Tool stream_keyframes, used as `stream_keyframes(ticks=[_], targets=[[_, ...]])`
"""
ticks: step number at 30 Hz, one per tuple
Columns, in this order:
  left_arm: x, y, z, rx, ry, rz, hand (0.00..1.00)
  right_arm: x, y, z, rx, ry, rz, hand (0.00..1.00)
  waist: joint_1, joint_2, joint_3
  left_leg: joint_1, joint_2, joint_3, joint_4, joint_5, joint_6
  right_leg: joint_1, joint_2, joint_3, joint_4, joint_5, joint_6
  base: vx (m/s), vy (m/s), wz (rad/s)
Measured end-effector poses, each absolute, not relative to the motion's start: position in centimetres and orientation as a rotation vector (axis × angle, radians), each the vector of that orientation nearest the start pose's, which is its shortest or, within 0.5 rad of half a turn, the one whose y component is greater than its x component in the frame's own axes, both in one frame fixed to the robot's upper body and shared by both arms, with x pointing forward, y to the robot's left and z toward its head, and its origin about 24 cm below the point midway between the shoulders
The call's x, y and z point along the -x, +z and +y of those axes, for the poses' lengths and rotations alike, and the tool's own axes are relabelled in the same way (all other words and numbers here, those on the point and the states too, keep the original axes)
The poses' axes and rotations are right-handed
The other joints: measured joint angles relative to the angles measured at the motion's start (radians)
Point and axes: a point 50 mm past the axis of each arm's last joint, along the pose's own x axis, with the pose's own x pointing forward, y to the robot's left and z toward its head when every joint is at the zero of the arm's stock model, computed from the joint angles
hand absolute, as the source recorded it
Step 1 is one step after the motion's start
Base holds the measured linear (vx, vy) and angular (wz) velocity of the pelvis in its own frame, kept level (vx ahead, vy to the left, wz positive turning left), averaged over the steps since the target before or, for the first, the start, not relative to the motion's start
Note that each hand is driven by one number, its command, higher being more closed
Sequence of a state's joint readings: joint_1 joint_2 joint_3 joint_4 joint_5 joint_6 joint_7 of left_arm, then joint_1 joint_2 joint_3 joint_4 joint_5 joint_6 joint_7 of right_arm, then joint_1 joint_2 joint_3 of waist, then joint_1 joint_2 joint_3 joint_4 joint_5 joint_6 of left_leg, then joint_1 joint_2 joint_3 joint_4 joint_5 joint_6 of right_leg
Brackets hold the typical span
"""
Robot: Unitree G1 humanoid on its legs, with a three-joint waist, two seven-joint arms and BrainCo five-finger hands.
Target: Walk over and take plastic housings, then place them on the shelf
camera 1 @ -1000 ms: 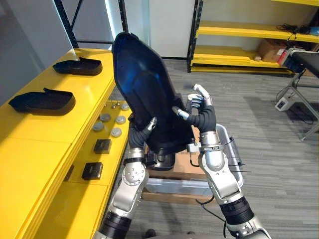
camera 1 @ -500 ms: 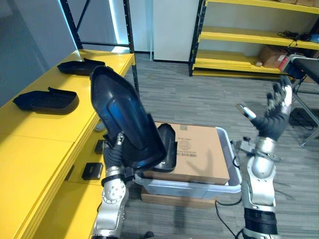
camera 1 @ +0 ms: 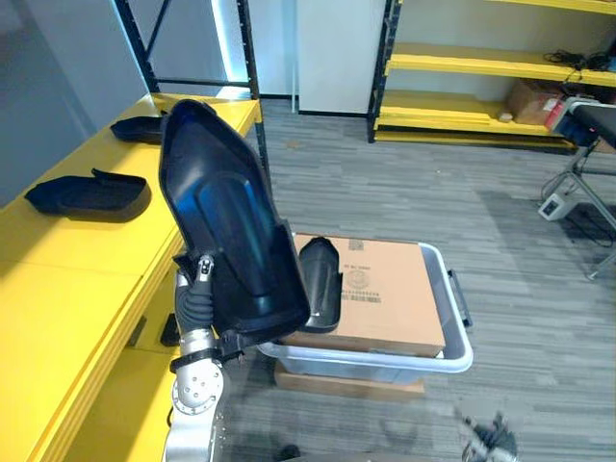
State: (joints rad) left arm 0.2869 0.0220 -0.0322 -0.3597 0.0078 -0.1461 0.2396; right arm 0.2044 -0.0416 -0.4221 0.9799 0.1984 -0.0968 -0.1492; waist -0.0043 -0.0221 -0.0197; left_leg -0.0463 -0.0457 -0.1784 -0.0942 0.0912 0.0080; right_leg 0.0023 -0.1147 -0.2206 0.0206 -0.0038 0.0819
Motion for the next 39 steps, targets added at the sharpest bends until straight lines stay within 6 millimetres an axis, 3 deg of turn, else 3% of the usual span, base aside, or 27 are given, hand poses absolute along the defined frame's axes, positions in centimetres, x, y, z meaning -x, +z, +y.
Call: stream_keyframes(ticks=[3, 5, 7, 9, 10, 11, 12, 13, 15, 16, 19, 20, 21, 22, 23, 28, 30, 33, 35, 39], targets=[[-19.4, 8.4, 16.4, 0.018, 0.242, -0.255, 1.00, -5.7, -15.8, -22.3, -0.232, -0.684, 1.027, 0.00, 0.017, 0.006, 0.043, -0.040, -0.033, -0.111, 0.048, -0.003, 0.002, 0.019, -0.030, -0.132, 0.061, -0.049, 0.008, -0.02, -0.007, 1.38], [-19.4, 9.0, 15.8, 0.061, 0.232, -0.283, 1.00, -7.3, -15.5, -21.8, -0.222, -0.634, 0.991, 0.00, 0.027, 0.017, 0.067, -0.087, -0.046, -0.138, 0.086, -0.007, 0.006, 0.023, -0.055, -0.229, 0.098, -0.073, 0.014, -0.05, 0.045, 1.61], [-19.3, 9.7, 15.7, 0.102, 0.239, -0.316, 1.00, -10.4, -14.7, -21.3, -0.210, -0.574, 0.910, 0.00, 0.038, 0.036, 0.097, -0.142, -0.028, -0.029, 0.127, -0.031, 0.009, 0.028, -0.086, -0.347, 0.140, -0.094, 0.019, -0.10, 0.046, 1.59], [-19.4, 9.8, 15.1, 0.133, 0.227, -0.320, 1.00, -12.0, -14.0, -21.5, -0.196, -0.554, 0.854, 0.00, 0.057, 0.048, 0.104, -0.171, 0.004, 0.134, 0.150, -0.071, 0.057, 0.052, -0.106, -0.441, 0.159, -0.102, 0.022, -0.08, 0.046, 1.43], [-19.5, 9.9, 14.6, 0.150, 0.211, -0.325, 1.00, -12.5, -13.8, -21.3, -0.182, -0.531, 0.838, 0.00, 0.054, 0.036, 0.111, -0.183, 0.027, 0.258, 0.180, -0.090, 0.081, 0.084, -0.134, -0.507, 0.160, -0.109, 0.032, 0.00, 0.097, 1.65], [-19.6, 10.0, 14.5, 0.154, 0.206, -0.329, 1.00, -12.7, -13.7, -21.2, -0.178, -0.523, 0.830, 0.00, 0.056, 0.040, 0.110, -0.192, 0.048, 0.334, 0.205, -0.095, 0.087, 0.098, -0.145, -0.540, 0.170, -0.118, 0.047, 0.03, 0.120, 1.63], [-19.8, 10.1, 13.8, 0.178, 0.177, -0.335, 1.00, -12.6, -13.7, -21.1, -0.165, -0.509, 0.833, 0.00, 0.060, 0.057, 0.105, -0.198, 0.085, 0.460, 0.239, -0.102, 0.079, 0.125, -0.153, -0.606, 0.189, -0.131, 0.065, 0.03, 0.099, 1.53], [-19.8, 10.2, 13.3, 0.187, 0.155, -0.340, 1.00, -12.5, -13.7, -21.0, -0.137, -0.482, 0.840, 0.00, 0.058, 0.054, 0.102, -0.198, 0.085, 0.516, 0.243, -0.103, 0.078, 0.153, -0.166, -0.662, 0.182, -0.131, 0.067, 0.04, 0.074, 1.43], [-20.0, 10.3, 13.1, 0.191, 0.143, -0.351, 1.00, -12.8, -13.8, -20.2, -0.137, -0.450, 0.840, 0.00, 0.072, 0.042, 0.102, -0.208, 0.077, 0.574, 0.250, -0.113, 0.071, 0.176, -0.186, -0.714, 0.141, -0.123, 0.079, 0.07, 0.117, 0.85], [-20.2, 10.3, 13.2, 0.190, 0.141, -0.354, 1.00, -13.1, -13.8, -20.0, -0.143, -0.442, 0.836, 0.00, 0.075, 0.054, 0.097, -0.226, 0.078, 0.575, 0.282, -0.110, 0.075, 0.181, -0.187, -0.721, 0.142, -0.125, 0.085, 0.06, 0.131, 0.66], [-20.8, 9.1, 12.8, 0.198, 0.126, -0.301, 1.00, -13.4, -14.1, -18.7, -0.133, -0.378, 0.870, 0.00, 0.075, 0.030, 0.093, -0.224, 0.014, 0.535, 0.292, -0.128, 0.115, 0.214, -0.217, -0.740, 0.163, -0.120, 0.081, 0.11, 0.120, 0.60], [-20.9, 8.7, 12.4, 0.197, 0.112, -0.278, 1.00, -13.6, -14.0, -18.5, -0.128, -0.368, 0.870, 0.00, 0.071, 0.022, 0.097, -0.215, 0.000, 0.513, 0.319, -0.149, 0.132, 0.218, -0.243, -0.708, 0.225, -0.129, 0.029, 0.20, 0.149, 0.63], [-21.1, 8.3, 11.9, 0.194, 0.088, -0.252, 1.00, -13.2, -14.2, -18.4, -0.129, -0.369, 0.881, 0.00, 0.064, 0.023, 0.098, -0.204, -0.005, 0.484, 0.341, -0.177, 0.135, 0.189, -0.265, -0.584, 0.333, -0.149, -0.044, 0.18, 0.153, 0.65], [-21.2, 8.0, 11.8, 0.185, 0.075, -0.243, 1.00, -13.1, -14.2, -18.3, -0.133, -0.367, 0.885, 0.00, 0.061, 0.019, 0.096, -0.191, -0.005, 0.476, 0.342, -0.186, 0.123, 0.169, -0.253, -0.473, 0.360, -0.172, -0.031, 0.18, 0.169, 0.51], [-21.6, 7.8, 11.6, 0.156, 0.049, -0.235, 1.00, -13.5, -14.1, -18.0, -0.133, -0.356, 0.877, 0.00, 0.066, 0.016, 0.095, -0.142, -0.007, 0.449, 0.305, -0.185, 0.112, 0.081, -0.191, -0.232, 0.416, -0.233, -0.001, 0.08, 0.082, 0.27], [-22.1, 8.5, 11.4, 0.144, 0.031, -0.269, 1.00, -13.9, -13.7, -17.7, -0.116, -0.329, 0.845, 0.00, 0.030, 0.013, 0.095, -0.057, -0.020, 0.358, 0.272, -0.185, 0.110, -0.105, -0.085, -0.036, 0.427, -0.263, -0.002, 0.11, 0.044, 0.51], [-22.4, 8.9, 11.3, 0.143, 0.026, -0.289, 1.00, -13.6, -13.5, -17.7, -0.116, -0.334, 0.835, 0.00, 0.011, 0.002, 0.095, -0.046, -0.045, 0.304, 0.273, -0.188, 0.112, -0.149, -0.069, 0.054, 0.391, -0.250, 0.014, 0.12, -0.018, 1.16], [-22.3, 9.2, 11.2, 0.134, 0.032, -0.301, 1.00, -12.6, -13.6, -17.6, -0.111, -0.337, 0.846, 0.00, 0.027, -0.035, 0.081, -0.022, -0.084, 0.256, 0.276, -0.204, 0.118, -0.164, -0.092, 0.079, 0.335, -0.218, 0.033, 0.17, -0.096, 0.91], [-22.2, 9.1, 11.3, 0.139, 0.047, -0.301, 1.00, -12.7, -13.5, -17.5, -0.107, -0.330, 0.839, 0.00, 0.022, -0.035, 0.072, -0.025, -0.077, 0.244, 0.280, -0.210, 0.101, -0.151, -0.086, 0.058, 0.301, -0.170, 0.013, 0.17, -0.138, 0.54], [-21.9, 8.8, 11.4, 0.140, 0.050, -0.295, 1.00, -13.3, -13.3, -17.3, -0.102, -0.320, 0.823, 0.00, 0.021, -0.031, 0.053, -0.051, -0.017, 0.249, 0.290, -0.220, 0.060, -0.117, -0.009, 0.054, 0.153, -0.042, -0.010, 0.20, -0.151, -0.17]])
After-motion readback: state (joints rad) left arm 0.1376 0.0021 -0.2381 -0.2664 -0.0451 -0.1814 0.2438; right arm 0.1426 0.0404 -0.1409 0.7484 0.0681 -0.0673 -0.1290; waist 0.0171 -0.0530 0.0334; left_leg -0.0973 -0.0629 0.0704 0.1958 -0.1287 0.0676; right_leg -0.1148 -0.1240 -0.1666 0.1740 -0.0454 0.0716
